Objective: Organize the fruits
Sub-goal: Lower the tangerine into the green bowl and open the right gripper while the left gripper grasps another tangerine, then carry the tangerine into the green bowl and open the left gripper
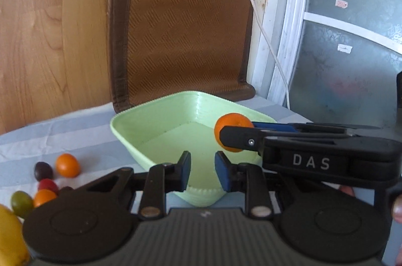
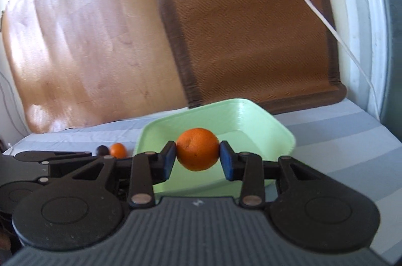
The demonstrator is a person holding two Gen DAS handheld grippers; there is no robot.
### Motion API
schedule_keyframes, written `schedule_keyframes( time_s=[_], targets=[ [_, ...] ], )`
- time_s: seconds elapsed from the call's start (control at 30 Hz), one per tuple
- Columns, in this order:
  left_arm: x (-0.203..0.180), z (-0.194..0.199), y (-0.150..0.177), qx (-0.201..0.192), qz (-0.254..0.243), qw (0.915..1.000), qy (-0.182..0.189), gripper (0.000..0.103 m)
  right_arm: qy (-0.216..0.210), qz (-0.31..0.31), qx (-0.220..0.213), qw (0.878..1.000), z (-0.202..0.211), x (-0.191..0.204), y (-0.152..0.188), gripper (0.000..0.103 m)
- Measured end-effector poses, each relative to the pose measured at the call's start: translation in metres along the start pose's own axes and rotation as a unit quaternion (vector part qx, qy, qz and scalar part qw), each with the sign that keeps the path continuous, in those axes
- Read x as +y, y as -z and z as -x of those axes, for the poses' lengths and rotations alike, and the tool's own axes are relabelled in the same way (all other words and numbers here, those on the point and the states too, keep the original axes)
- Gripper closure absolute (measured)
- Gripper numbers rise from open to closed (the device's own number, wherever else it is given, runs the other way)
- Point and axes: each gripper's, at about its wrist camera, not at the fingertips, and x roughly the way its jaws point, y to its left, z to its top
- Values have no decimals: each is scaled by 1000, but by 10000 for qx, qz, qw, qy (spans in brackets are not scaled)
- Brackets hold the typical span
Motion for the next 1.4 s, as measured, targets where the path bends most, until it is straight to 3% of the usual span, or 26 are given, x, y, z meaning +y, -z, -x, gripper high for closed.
schedule_keyframes(
  time_s=[0.1,0.3,0.43,0.53,0.63,0.7,0.77,0.93,1.0,1.23,1.4],
  targets=[
    [1,-4,1,-77,29,10000,-23,77,-8,-237,-5,9997,3,-12,1,60],
    [31,29,-3,-216,817,9963,181,66,-90,-731,-210,9971,18,-29,-2,59],
    [32,61,14,-284,622,9976,-85,55,-152,-838,-444,9954,27,-29,-6,59],
    [22,55,24,-36,287,9990,-349,50,-156,-769,-464,9958,27,-25,-5,59],
    [17,37,31,263,175,9984,-470,52,-39,-676,-545,9962,29,-24,-5,59],
    [16,31,36,373,112,9979,-521,66,58,-730,-628,9953,31,-28,-6,59],
    [19,36,38,342,205,9980,-494,67,133,-852,-672,9940,31,-37,-8,59],
    [21,65,10,-270,575,9979,-160,69,166,-1159,-783,9900,35,-47,-10,59],
    [13,56,-11,-321,505,9982,-59,77,113,-1148,-719,9907,33,-44,-9,59],
    [-15,-9,-25,140,66,9998,-84,76,301,-848,-566,9943,23,-33,-7,58],
    [-3,8,-15,-101,373,9992,-41,71,77,-844,-644,9943,29,-32,-7,58]
  ],
)
